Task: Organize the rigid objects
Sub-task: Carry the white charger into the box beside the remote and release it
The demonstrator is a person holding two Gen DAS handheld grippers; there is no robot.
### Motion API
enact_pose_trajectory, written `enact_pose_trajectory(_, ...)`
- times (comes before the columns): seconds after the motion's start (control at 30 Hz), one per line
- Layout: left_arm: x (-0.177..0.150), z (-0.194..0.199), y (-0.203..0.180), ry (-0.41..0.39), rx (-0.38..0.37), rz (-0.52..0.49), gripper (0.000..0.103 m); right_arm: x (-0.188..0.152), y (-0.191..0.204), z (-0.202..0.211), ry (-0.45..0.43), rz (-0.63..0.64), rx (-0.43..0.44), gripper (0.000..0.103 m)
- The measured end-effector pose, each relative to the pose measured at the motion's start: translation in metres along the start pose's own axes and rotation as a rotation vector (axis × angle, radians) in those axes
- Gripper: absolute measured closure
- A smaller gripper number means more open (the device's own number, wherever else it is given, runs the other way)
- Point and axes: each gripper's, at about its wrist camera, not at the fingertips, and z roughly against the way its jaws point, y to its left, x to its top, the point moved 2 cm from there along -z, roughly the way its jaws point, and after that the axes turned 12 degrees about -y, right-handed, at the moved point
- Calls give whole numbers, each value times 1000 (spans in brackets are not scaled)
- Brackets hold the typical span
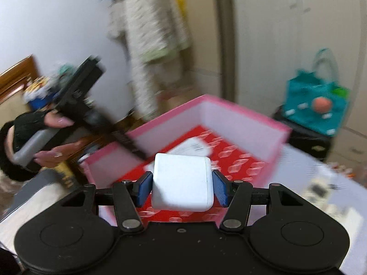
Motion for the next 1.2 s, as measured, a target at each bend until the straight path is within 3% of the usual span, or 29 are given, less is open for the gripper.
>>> enact_pose_trajectory(0.13, 1, 1, 1, 2, -11, -1, 92, 2, 14, -48, 128, 37, -9, 42)
enact_pose_trajectory(0.3, 1, 1, 3, 5, -25, -9, 91, -5, 12, -89, 304, 36, -105, 42)
enact_pose_trajectory(0.47, 1, 0, 4, 10, -38, -5, 91, -14, 1, -106, 405, 1, -197, 42)
enact_pose_trajectory(0.63, 1, 0, 3, 11, -46, -13, 90, -18, 1, -123, 425, 89, -287, 42)
enact_pose_trajectory(0.8, 0, 2, 3, 10, -48, -6, 90, -15, -13, -130, 453, -104, -296, 42)
enact_pose_trajectory(1.0, 1, 2, 3, 10, -33, 4, 90, -8, -27, -131, 419, -278, -293, 42)
enact_pose_trajectory(1.13, 2, 2, 2, 15, -26, 2, 90, -3, -27, -120, 413, -280, -245, 41)
enact_pose_trajectory(1.2, 2, 1, 2, 18, -19, 4, 90, 10, -21, -92, 330, -241, -223, 41)
